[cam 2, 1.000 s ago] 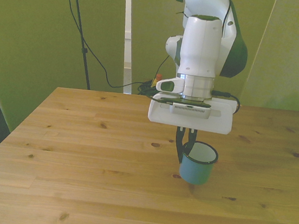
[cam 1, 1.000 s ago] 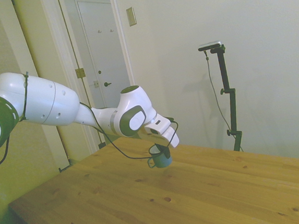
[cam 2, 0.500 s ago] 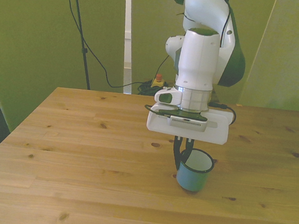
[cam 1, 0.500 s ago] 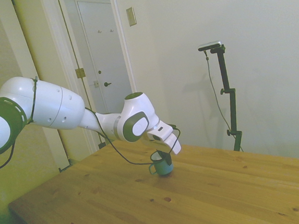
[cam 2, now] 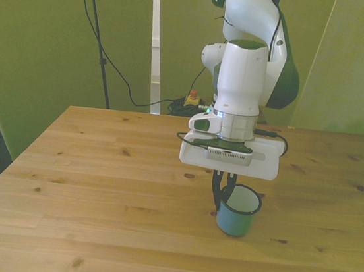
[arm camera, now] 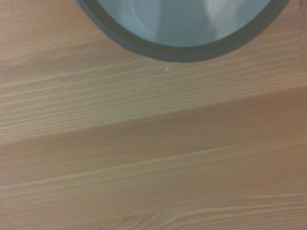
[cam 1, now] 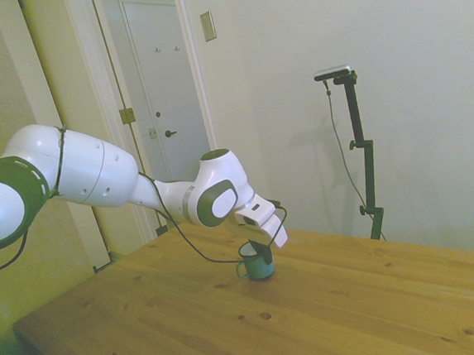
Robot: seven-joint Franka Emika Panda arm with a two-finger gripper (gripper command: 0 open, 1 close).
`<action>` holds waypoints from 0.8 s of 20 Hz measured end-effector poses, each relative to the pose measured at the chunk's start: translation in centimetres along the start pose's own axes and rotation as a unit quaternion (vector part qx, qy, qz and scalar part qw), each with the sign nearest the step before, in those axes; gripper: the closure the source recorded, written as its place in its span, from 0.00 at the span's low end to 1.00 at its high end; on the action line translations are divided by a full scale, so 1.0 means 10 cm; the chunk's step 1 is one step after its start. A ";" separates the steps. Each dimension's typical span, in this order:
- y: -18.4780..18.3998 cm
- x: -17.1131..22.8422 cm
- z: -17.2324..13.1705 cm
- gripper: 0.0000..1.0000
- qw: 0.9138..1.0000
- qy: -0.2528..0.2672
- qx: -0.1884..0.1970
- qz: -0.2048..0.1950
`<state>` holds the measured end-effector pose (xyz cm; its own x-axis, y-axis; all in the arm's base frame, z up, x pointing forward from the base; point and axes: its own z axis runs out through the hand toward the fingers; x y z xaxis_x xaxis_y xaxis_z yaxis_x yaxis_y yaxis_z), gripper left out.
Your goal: Flip the mug upright
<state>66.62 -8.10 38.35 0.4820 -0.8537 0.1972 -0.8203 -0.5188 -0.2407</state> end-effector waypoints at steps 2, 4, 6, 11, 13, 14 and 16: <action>0.00 0.00 0.00 0.00 1.000 -0.001 0.001 -0.002; 0.00 0.00 0.00 0.00 1.000 -0.002 0.002 -0.003; -0.01 0.01 -0.01 0.00 1.000 -0.002 0.003 -0.003; -0.04 0.02 -0.16 0.00 1.000 -0.001 0.017 -0.007; -0.06 0.04 -0.33 0.00 0.999 0.001 0.031 -0.009; -0.06 0.04 -0.44 0.00 0.999 0.003 0.036 -0.011; -0.05 0.02 -0.67 0.00 0.999 0.005 0.044 -0.015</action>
<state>65.04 -7.66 44.89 0.5033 -0.8371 0.2142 -0.7752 -0.5470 -0.3161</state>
